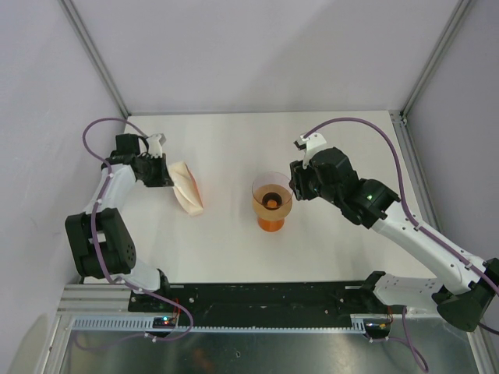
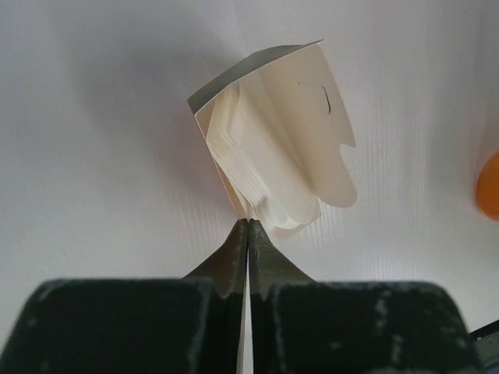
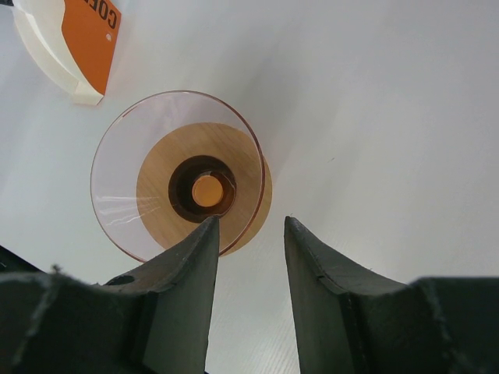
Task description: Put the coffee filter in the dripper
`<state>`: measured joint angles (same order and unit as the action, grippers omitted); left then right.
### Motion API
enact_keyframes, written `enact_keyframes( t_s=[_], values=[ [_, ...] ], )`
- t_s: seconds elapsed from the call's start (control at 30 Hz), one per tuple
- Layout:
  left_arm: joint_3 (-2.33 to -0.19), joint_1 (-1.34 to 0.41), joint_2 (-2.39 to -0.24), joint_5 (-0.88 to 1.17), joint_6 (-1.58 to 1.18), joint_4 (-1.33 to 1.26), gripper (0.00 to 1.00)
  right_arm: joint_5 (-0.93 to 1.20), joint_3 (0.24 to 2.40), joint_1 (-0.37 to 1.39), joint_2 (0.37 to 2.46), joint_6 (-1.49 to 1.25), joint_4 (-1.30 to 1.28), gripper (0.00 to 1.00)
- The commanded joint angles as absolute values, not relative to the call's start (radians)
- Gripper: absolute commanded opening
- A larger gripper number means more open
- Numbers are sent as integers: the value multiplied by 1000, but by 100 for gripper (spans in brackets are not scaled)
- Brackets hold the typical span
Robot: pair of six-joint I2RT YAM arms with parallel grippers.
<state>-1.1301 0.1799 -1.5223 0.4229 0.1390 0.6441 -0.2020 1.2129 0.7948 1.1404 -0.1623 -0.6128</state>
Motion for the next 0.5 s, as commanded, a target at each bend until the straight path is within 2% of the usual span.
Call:
enact_keyframes(
  t_s=[0.0,0.47],
  values=[
    [-1163,187,-1489,456,142,622,0,-211,1218,800,1127,-157,-598,44],
    [-1055,189,-1351,471,129,625,0,-205,1218,805,1112,-167,-587,44]
  ],
)
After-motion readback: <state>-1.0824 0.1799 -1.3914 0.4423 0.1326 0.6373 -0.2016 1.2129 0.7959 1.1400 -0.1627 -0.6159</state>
